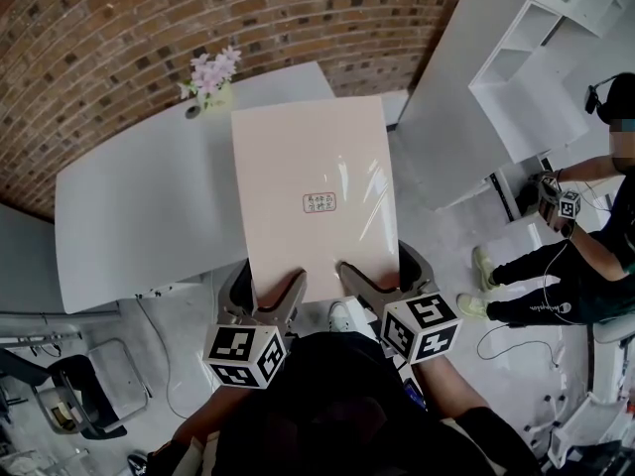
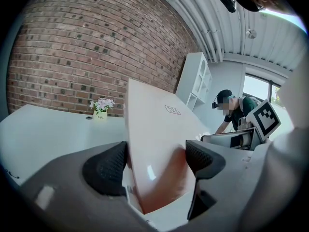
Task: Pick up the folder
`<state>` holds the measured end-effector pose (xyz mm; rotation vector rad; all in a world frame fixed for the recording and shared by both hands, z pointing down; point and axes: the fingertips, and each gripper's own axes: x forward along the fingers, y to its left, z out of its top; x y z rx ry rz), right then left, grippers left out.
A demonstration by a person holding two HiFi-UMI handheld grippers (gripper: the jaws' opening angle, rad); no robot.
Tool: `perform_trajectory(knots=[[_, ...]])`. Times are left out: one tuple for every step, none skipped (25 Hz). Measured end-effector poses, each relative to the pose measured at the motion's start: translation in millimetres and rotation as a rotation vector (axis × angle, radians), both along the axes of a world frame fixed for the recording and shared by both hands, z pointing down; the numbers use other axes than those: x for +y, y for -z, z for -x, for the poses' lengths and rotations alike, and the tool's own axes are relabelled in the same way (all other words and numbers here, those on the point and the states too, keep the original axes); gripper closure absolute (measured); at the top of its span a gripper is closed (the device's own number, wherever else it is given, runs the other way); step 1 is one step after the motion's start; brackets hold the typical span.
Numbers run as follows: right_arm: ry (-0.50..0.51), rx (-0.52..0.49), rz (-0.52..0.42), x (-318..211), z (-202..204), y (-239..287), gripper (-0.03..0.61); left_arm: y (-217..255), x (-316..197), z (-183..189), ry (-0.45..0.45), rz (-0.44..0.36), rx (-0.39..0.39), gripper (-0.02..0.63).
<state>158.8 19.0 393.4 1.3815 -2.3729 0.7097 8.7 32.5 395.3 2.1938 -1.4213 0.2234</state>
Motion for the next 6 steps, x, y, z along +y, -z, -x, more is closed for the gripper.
perform_trajectory(knots=[[-0.002, 0.000, 0.001, -0.2, 0.1, -0.2, 0.161, -0.3, -0.5, 0.1, -0.002, 0.001, 0.001, 0.225], [-0.004, 0.000, 0.002, -0.3, 0.4, -0.4, 0.161, -0.5, -1.0, 0.4, -0.004, 0.002, 0.001, 0.225], [-0.006, 0.000, 0.003, -0.4, 0.8, -0.7, 0.161, -0.8, -1.4, 0.9, -0.006, 0.002, 0.001, 0.225], [-0.007, 0.001, 0.004, -0.4, 1.3, -1.1, 0.161, -0.9, -1.7, 1.5, -0.007, 0.003, 0.002, 0.225], [-0.008, 0.001, 0.006, -0.3, 1.9, -1.6, 0.161, -1.1, -2.0, 2.1, -0.009, 0.003, 0.002, 0.225], [-0.009, 0.001, 0.007, -0.3, 2.5, -2.0, 0.161, -1.2, -2.3, 2.7, -0.010, 0.003, 0.002, 0.225]])
